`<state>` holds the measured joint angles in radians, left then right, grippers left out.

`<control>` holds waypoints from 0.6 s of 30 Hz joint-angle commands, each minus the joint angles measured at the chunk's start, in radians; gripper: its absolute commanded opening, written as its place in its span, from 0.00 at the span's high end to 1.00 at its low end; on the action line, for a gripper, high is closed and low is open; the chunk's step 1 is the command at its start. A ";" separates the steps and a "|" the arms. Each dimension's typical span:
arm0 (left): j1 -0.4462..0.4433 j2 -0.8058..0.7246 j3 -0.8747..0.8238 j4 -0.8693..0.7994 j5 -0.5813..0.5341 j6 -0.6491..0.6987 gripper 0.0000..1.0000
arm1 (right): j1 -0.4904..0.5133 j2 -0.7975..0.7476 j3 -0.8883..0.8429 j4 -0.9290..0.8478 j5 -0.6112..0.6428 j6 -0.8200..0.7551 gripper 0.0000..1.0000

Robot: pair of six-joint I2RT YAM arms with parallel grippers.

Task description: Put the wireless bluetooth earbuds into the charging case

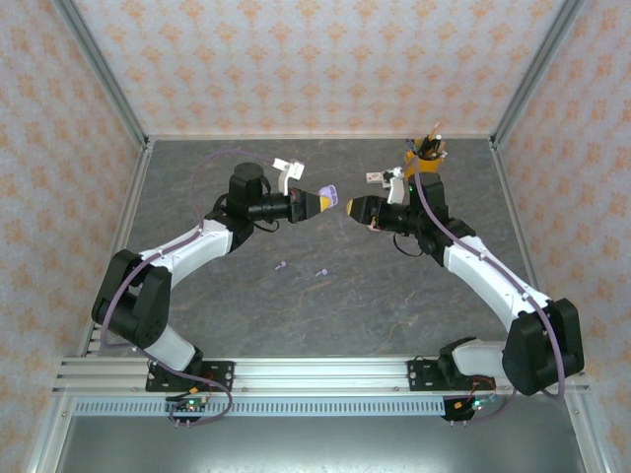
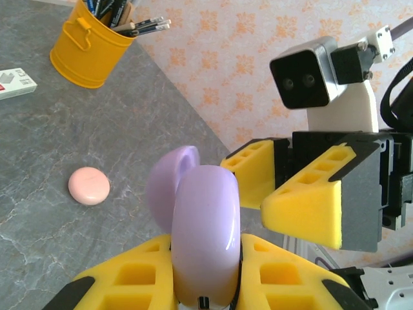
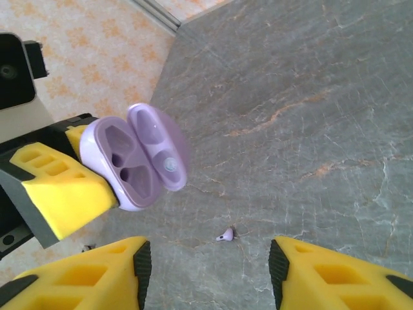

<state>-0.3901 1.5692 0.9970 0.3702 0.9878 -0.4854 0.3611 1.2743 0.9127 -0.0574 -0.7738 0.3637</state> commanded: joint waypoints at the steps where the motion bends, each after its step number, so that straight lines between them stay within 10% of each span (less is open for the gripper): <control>1: 0.006 -0.014 0.019 0.051 0.040 -0.020 0.94 | -0.004 0.023 0.033 0.000 -0.031 -0.046 0.50; 18: -0.015 0.002 0.041 0.040 0.052 -0.020 0.94 | -0.003 0.117 0.094 0.103 -0.062 0.022 0.53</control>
<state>-0.3935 1.5696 0.9997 0.3721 1.0142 -0.4999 0.3611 1.3792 0.9668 -0.0162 -0.8124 0.3710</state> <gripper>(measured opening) 0.201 0.469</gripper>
